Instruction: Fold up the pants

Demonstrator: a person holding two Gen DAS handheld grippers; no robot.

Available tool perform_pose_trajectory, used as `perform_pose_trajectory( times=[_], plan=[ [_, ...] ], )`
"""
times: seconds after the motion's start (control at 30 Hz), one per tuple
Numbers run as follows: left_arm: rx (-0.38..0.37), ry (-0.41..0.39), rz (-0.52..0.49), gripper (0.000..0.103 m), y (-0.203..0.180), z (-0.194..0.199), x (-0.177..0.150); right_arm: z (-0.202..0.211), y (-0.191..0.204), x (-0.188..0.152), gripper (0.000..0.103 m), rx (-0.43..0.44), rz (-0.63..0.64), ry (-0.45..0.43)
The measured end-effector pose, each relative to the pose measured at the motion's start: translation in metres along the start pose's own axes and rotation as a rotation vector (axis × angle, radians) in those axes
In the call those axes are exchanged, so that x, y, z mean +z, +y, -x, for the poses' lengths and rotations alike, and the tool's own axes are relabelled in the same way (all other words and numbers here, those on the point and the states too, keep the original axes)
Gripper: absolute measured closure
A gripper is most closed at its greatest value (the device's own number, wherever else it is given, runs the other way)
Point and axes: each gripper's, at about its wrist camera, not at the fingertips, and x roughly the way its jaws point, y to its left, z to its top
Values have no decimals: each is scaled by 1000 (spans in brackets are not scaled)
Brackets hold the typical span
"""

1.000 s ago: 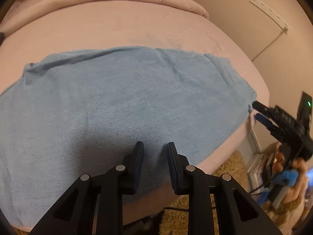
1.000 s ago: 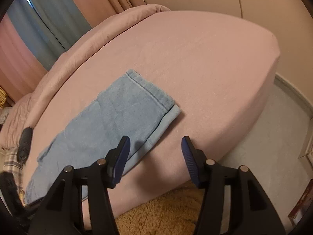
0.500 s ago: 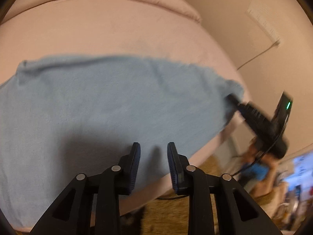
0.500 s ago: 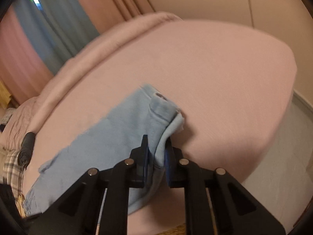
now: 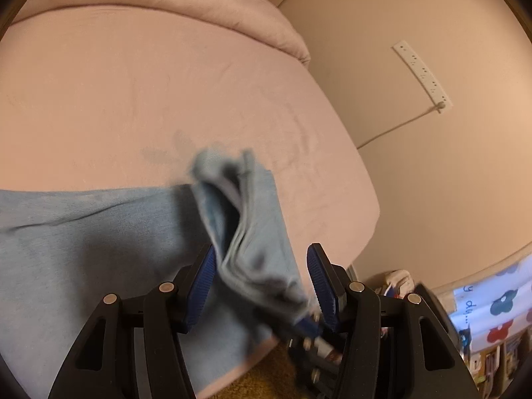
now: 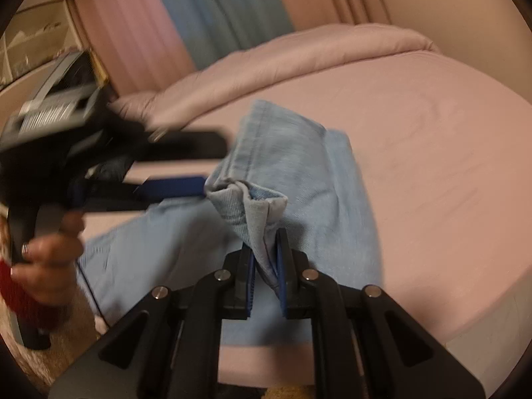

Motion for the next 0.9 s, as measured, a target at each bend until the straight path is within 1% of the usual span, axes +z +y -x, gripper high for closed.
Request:
perform_pose_trajectory(
  times=[0.07, 0.1, 0.13, 0.17, 0.2, 0.23, 0.27, 0.3, 0.37, 0.43, 0.5, 0.53, 0.57, 0.6, 0.63, 0.7, 0.77, 0.83, 0.9],
  plan=[
    [30, 19, 33, 47, 8, -7, 1, -3, 7, -5, 91, 16, 22, 14],
    [53, 19, 47, 57, 11, -9, 0, -4, 10, -6, 91, 22, 36, 22],
    [63, 5, 53, 72, 13, -6, 0, -4, 12, -7, 91, 28, 44, 26],
    [91, -8, 48, 93, 14, -3, -1, -5, 12, -6, 91, 30, 45, 28],
    [116, -19, 53, 95, 15, 4, -3, -5, 15, -5, 91, 23, 44, 31],
    [110, -23, 67, 96, 18, 10, -5, -4, 15, -4, 91, 25, 45, 31],
    [100, -36, 88, 96, 21, 19, -7, -3, 17, -3, 91, 38, 42, 30],
    [98, -49, 95, 96, 23, 30, -10, -1, 20, -1, 91, 69, 35, 32],
    [115, -83, 78, 96, 25, 48, -18, 5, 28, -2, 91, 105, 45, 26],
    [178, -113, 53, 96, 28, 65, -29, 7, 41, -3, 91, 136, 74, 27],
    [242, -124, 33, 96, 36, 73, -36, 1, 57, -8, 91, 186, 97, 51],
    [281, -119, 25, 96, 43, 76, -40, -4, 63, -12, 91, 205, 103, 65],
    [303, -110, 27, 96, 51, 75, -42, -7, 67, -16, 91, 213, 107, 79],
    [335, -94, 36, 96, 60, 71, -43, -16, 73, -21, 91, 217, 110, 109],
    [369, -72, 46, 96, 69, 65, -45, -24, 76, -23, 91, 213, 111, 125],
    [413, -37, 67, 96, 85, 55, -48, -41, 82, -32, 91, 195, 114, 183],
    [418, -34, 81, 93, 93, 50, -53, -52, 85, -39, 87, 173, 113, 219],
    [395, -49, 88, 92, 96, 57, -54, -53, 89, -41, 86, 154, 119, 230],
    [381, -59, 92, 93, 95, 64, -55, -51, 90, -33, 80, 157, 120, 253]
  ],
)
